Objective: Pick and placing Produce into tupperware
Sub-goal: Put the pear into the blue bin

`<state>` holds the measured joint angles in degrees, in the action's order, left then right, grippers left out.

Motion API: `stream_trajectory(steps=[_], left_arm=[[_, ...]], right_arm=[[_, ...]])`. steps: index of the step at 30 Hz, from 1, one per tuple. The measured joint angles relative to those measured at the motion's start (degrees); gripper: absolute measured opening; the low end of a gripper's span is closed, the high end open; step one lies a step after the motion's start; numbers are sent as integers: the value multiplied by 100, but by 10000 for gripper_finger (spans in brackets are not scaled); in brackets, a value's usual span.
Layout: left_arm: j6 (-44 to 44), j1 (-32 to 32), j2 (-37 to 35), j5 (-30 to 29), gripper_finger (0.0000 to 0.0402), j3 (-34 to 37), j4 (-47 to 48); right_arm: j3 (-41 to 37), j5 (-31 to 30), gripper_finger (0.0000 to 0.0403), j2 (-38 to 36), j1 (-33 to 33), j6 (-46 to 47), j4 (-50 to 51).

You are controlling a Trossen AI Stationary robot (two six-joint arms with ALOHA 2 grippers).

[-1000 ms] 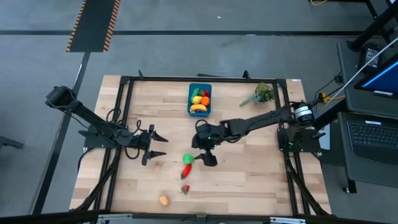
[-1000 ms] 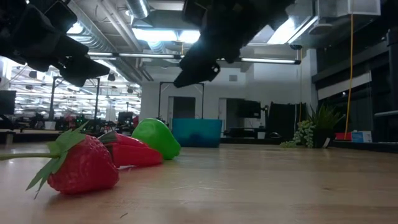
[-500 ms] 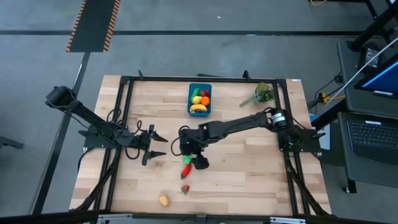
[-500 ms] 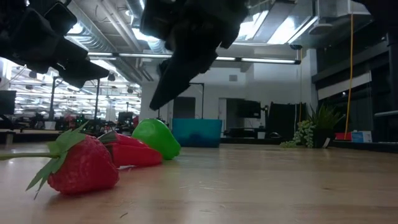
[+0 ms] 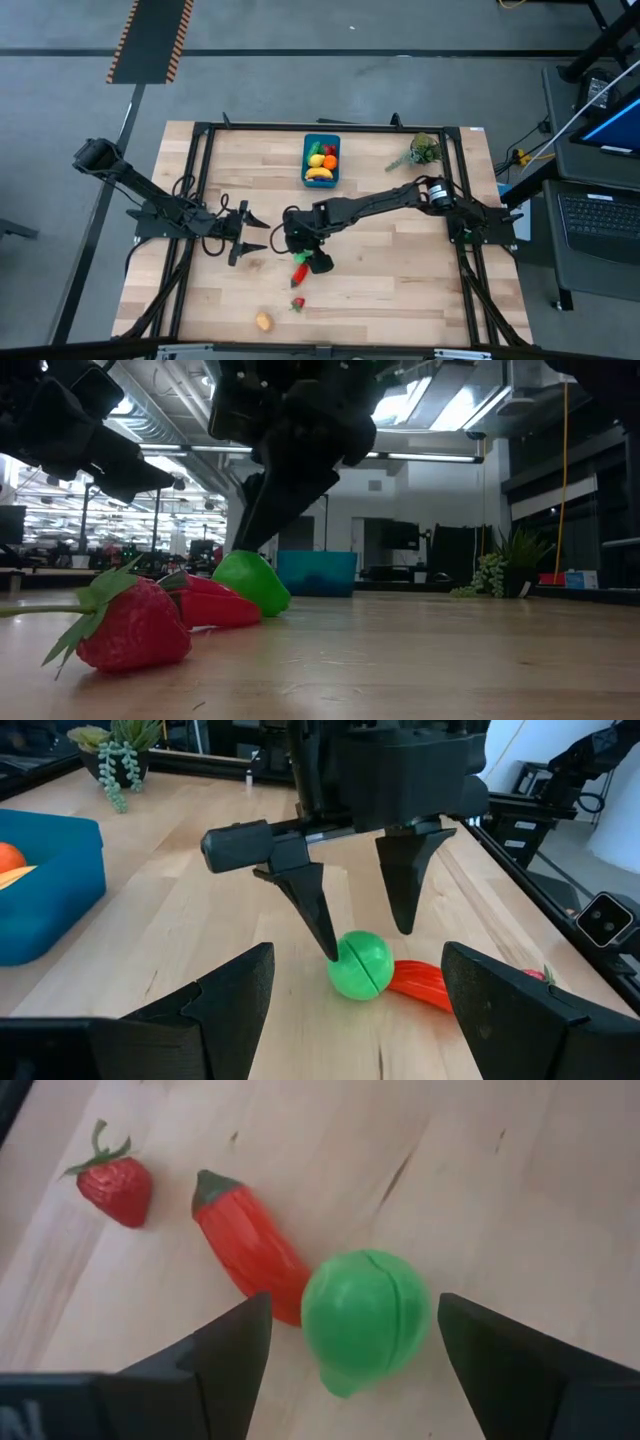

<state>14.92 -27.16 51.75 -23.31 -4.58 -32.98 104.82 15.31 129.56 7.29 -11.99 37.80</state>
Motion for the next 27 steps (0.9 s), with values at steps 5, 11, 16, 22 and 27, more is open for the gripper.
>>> stream_trajectory(steps=[5, 11, 16, 22, 27], left_arm=[[2, 1, 0, 0, 280, 0, -2], [4, 0, 0, 0, 280, 0, 11], [7, 1, -2, 0, 280, 0, 38], [7, 2, 0, 2, 280, 0, 55], [9, 1, 0, 0, 280, 0, 41]], right_arm=[[-1, 0, 287, 67, 0, -30, -37], [2, 0, 287, 246, 0, -28, -205], [-3, 0, 287, 326, 0, -17, -161], [-3, 2, 287, 323, 0, 35, -206], [-116, 0, 287, 323, 0, 117, -338]])
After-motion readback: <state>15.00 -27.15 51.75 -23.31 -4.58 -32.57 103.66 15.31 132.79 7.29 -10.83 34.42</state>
